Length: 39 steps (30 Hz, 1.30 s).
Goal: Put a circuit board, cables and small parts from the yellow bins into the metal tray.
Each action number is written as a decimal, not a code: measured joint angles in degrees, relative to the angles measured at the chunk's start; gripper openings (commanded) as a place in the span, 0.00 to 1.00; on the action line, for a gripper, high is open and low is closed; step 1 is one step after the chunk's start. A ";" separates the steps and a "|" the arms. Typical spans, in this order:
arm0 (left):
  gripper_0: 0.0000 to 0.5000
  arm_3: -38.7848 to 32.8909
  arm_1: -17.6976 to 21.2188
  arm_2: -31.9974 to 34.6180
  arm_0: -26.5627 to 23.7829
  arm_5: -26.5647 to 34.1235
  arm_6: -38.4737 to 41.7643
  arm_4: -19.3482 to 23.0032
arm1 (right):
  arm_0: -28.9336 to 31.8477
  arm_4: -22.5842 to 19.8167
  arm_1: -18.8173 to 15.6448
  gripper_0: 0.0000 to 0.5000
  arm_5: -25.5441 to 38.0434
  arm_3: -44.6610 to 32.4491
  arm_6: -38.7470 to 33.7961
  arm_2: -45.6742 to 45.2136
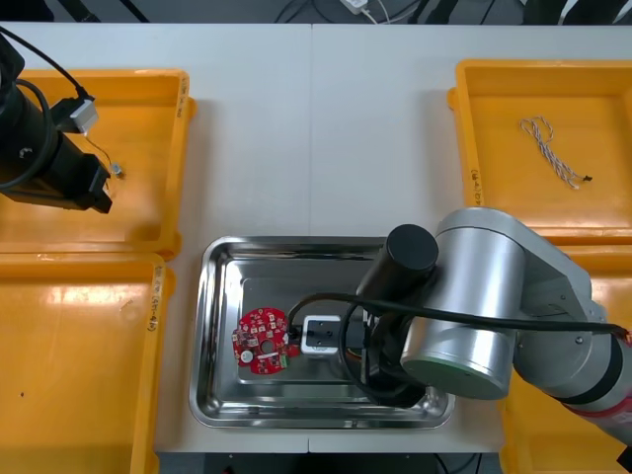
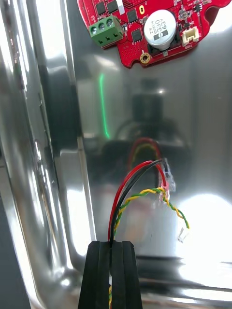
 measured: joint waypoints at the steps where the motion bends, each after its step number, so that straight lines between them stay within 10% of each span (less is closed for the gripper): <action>1: 1.00 0.52 0.00 0.14 -0.10 -0.01 -0.47 -0.39 | 0.00 0.00 0.27 0.00 -0.29 0.70 0.00 0.03; 39: 1.00 20.33 -1.84 2.29 -0.31 -23.84 -13.08 -11.25 | 2.45 6.31 -2.41 0.00 -9.27 2.58 0.00 9.43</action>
